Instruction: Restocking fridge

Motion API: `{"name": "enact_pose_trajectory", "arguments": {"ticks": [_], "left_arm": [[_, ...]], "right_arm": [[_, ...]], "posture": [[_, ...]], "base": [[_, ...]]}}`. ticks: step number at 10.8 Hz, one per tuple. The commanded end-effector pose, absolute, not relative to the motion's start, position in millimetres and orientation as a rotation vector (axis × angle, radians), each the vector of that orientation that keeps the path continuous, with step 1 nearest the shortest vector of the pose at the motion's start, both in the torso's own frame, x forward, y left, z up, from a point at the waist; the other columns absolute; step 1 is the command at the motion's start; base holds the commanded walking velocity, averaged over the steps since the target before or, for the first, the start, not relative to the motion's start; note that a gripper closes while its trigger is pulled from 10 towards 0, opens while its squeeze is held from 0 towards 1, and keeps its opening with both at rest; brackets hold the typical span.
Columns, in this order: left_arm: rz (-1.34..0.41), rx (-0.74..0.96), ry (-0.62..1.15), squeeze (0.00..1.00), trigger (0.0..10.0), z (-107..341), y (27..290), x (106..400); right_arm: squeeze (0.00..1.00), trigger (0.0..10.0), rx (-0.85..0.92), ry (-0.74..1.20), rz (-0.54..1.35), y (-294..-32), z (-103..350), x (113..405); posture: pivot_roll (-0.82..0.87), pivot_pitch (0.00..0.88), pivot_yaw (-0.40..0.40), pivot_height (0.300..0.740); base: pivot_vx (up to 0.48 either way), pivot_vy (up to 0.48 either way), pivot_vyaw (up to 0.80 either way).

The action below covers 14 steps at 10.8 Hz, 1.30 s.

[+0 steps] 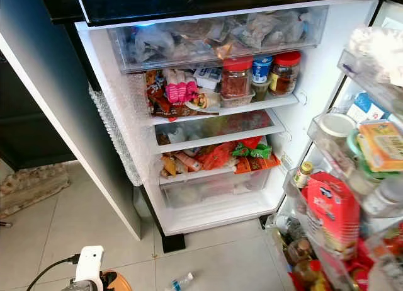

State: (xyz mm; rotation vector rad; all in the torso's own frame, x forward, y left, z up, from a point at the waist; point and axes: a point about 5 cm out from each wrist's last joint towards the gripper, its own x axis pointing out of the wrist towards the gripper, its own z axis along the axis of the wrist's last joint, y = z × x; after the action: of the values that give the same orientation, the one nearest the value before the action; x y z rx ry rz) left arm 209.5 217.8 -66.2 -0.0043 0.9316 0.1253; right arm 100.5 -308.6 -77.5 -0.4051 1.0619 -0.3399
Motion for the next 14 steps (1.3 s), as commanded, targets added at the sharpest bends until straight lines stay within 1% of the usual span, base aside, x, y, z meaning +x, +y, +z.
{"name": "enact_pose_trajectory", "arguments": {"ticks": [1, 2, 6, 7, 8, 9, 12, 14], "left_arm": [[0.127, 0.002, 0.948, 0.0, 10.0, -67.2, 219.8, 207.4], [0.129, 0.001, 0.948, 0.0, 10.0, -67.1, 219.9, 207.5], [0.13, 0.002, 0.949, 0.0, 10.0, -67.2, 220.3, 207.1], [0.128, 0.005, 0.949, 0.0, 10.0, -67.2, 220.4, 207.2], [0.123, 0.011, 0.949, 0.0, 10.0, -67.0, 220.3, 207.4], [0.12, 0.014, 0.948, 0.0, 10.0, -66.9, 220.5, 207.7], [0.122, 0.015, 0.947, 0.0, 10.0, -66.7, 220.7, 207.9], [0.124, 0.016, 0.947, 0.0, 10.0, -66.9, 220.9, 207.5]], "right_arm": [[0.0, 10.0, -0.38, 1.048, -0.353, -305.5, -78.3, 101.6], [0.0, 10.0, -0.377, 1.042, -0.342, -300.3, -79.5, 105.8], [0.0, 10.0, -0.376, 1.037, -0.342, -299.9, -79.2, 107.7], [0.0, 10.0, -0.33, 1.039, -0.335, -297.0, -80.6, 107.9], [0.0, 10.0, -0.189, 1.016, -0.267, -279.0, -85.7, 113.6], [0.0, 10.0, -0.126, 0.994, -0.211, -263.7, -88.7, 119.4], [0.0, 10.0, -0.094, 1.006, -0.169, -247.2, -93.1, 122.3], [0.0, 10.0, -0.09, 1.029, -0.162, -246.1, -95.9, 114.4]], "posture": [[-0.04, 0.023, 0.017, 0.74], [-0.04, 0.025, 0.017, 0.74], [-0.04, 0.03, 0.017, 0.74], [-0.04, 0.032, 0.017, 0.74], [-0.04, 0.032, 0.016, 0.74], [-0.04, 0.033, 0.016, 0.74], [-0.04, 0.031, 0.017, 0.74], [-0.03, 0.026, 0.017, 0.74]], "base": [[0.0, 0.0, 0.0], [0.0, 0.0, 0.0], [0.0, 0.0, 0.0], [0.0, 0.0, 0.0], [0.0, 0.0, 0.0], [0.0, -0.3, 0.0], [0.0, -0.299, 0.0], [0.0, -0.298, 0.0]]}}
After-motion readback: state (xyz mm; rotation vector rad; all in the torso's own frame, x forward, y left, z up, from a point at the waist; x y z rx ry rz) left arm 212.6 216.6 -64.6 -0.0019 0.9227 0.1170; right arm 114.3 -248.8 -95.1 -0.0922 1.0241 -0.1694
